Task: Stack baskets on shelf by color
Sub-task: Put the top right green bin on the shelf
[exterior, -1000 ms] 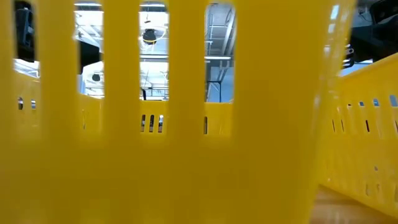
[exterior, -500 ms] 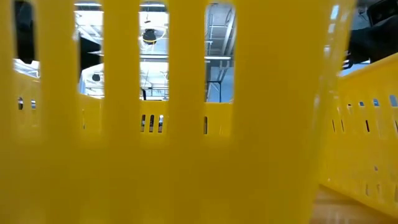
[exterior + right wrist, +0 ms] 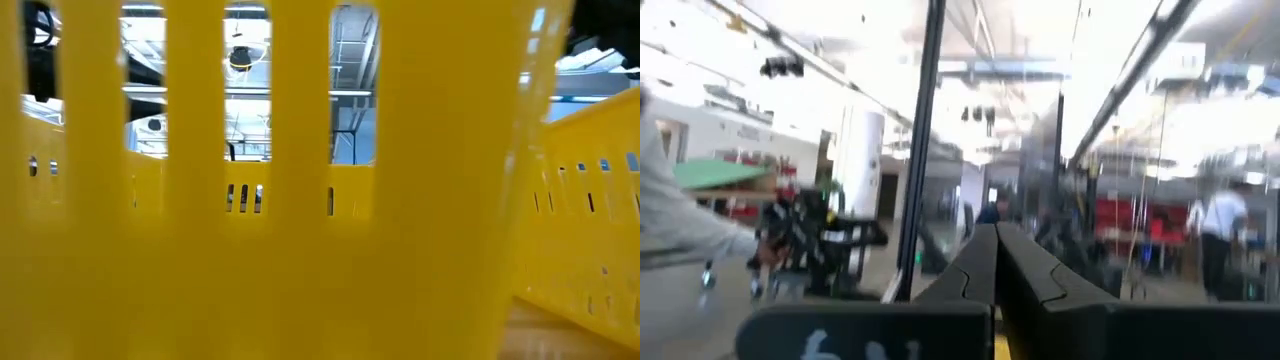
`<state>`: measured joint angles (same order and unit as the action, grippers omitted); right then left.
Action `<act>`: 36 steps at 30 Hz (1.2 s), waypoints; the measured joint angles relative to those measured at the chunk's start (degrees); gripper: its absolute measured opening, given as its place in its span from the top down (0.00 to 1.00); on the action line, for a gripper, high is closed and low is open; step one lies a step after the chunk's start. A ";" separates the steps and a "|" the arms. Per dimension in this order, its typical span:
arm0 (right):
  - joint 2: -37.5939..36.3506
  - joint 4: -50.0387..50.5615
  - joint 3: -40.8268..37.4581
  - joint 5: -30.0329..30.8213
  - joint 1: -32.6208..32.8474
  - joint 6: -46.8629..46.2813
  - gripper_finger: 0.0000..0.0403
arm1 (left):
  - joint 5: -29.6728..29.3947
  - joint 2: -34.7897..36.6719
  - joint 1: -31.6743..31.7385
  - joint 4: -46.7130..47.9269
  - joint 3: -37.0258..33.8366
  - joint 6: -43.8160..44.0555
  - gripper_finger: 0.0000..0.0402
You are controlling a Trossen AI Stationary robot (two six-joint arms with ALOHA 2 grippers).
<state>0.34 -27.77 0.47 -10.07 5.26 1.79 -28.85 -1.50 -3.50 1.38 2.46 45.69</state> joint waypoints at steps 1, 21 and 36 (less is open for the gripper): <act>0.00 -0.94 0.00 0.00 -0.01 -0.01 0.93 | -0.57 0.00 0.01 0.01 0.00 0.81 0.58; 0.00 2.21 0.02 7.23 -0.15 -6.31 0.94 | -7.88 0.02 -0.01 0.06 0.02 1.36 0.58; 0.00 2.19 0.02 7.28 -0.15 -7.96 0.94 | -11.04 0.02 0.01 0.12 0.02 -1.43 0.58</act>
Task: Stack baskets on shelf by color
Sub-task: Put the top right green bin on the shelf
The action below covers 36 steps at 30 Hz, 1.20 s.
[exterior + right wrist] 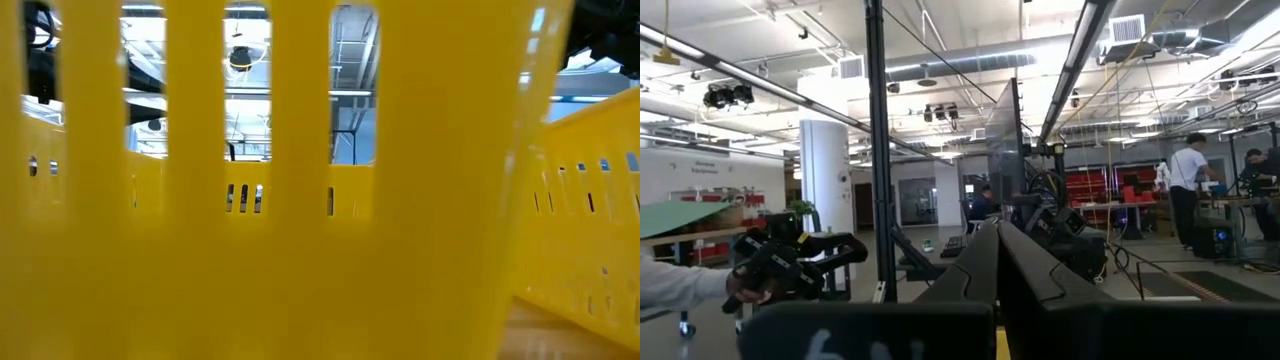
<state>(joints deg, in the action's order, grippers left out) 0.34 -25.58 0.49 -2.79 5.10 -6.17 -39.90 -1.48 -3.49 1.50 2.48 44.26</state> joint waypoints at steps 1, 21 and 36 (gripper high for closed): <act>0.00 0.00 0.00 0.00 0.00 0.00 0.94 | -0.01 -0.01 -0.01 0.00 0.00 0.15 0.58; 0.00 -8.57 0.01 -0.09 0.51 -4.79 0.93 | 1.11 -0.02 -0.02 0.01 0.00 -3.36 1.00; 0.03 0.36 0.02 13.19 0.37 -17.81 0.92 | 2.06 -0.02 -0.02 -0.04 0.00 -0.94 1.00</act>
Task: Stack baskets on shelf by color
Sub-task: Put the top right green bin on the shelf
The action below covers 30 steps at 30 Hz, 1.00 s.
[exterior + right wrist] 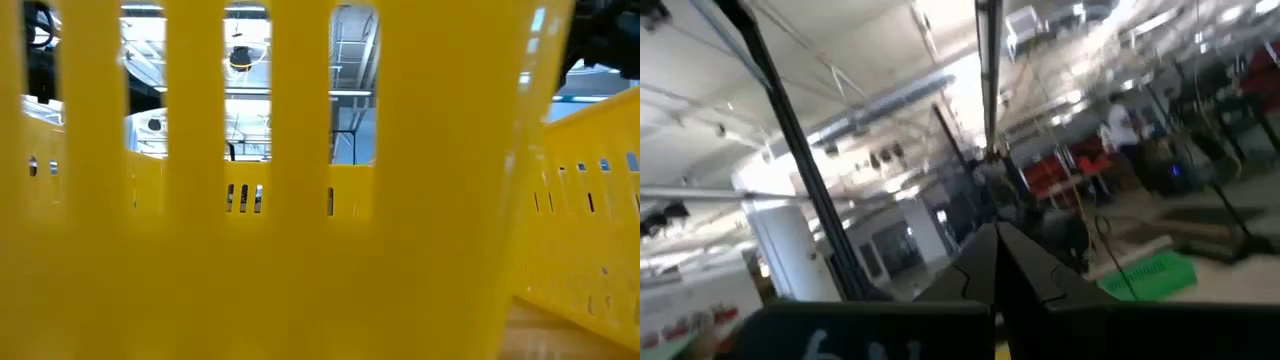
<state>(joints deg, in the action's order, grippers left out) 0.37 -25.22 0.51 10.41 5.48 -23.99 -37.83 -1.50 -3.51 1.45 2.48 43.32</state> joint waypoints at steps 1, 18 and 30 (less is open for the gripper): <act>0.01 0.65 0.00 -0.40 0.00 -0.01 0.92 | -0.30 0.00 0.00 0.00 0.00 -0.10 1.00; 4.46 42.77 23.54 17.07 -1.49 -3.50 0.92 | -1.63 0.00 0.00 0.00 0.00 0.36 1.00; 28.15 90.87 44.76 25.35 -1.55 -33.39 0.94 | -1.61 0.01 0.00 0.02 0.00 -0.23 1.00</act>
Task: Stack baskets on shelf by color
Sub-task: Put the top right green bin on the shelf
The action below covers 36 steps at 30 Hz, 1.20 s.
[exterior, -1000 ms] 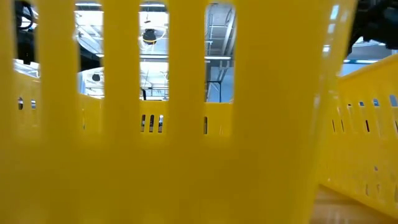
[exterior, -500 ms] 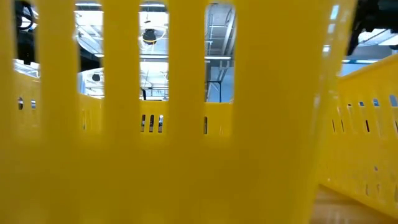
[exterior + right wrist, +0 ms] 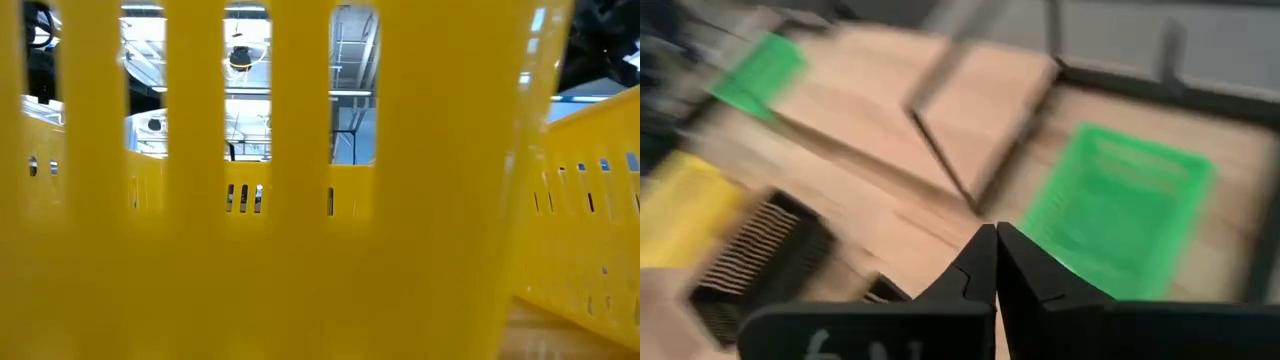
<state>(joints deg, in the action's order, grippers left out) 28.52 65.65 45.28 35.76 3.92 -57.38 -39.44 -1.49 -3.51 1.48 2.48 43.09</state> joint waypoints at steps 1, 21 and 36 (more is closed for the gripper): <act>2.04 2.22 0.89 -0.32 0.00 -2.00 0.94 | 0.00 -0.01 0.00 0.00 0.00 0.00 1.00; 14.39 9.07 5.03 -14.80 -24.14 -0.74 0.52 | 3.88 -0.01 0.00 0.00 0.00 0.29 1.00; 29.55 -1.78 5.05 -29.62 -49.45 20.85 0.50 | 4.20 0.01 0.02 0.00 0.00 0.36 1.00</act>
<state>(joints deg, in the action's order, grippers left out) 58.07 63.87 50.33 6.14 -45.52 -36.53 -35.24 -1.48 -3.49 1.48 2.48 43.45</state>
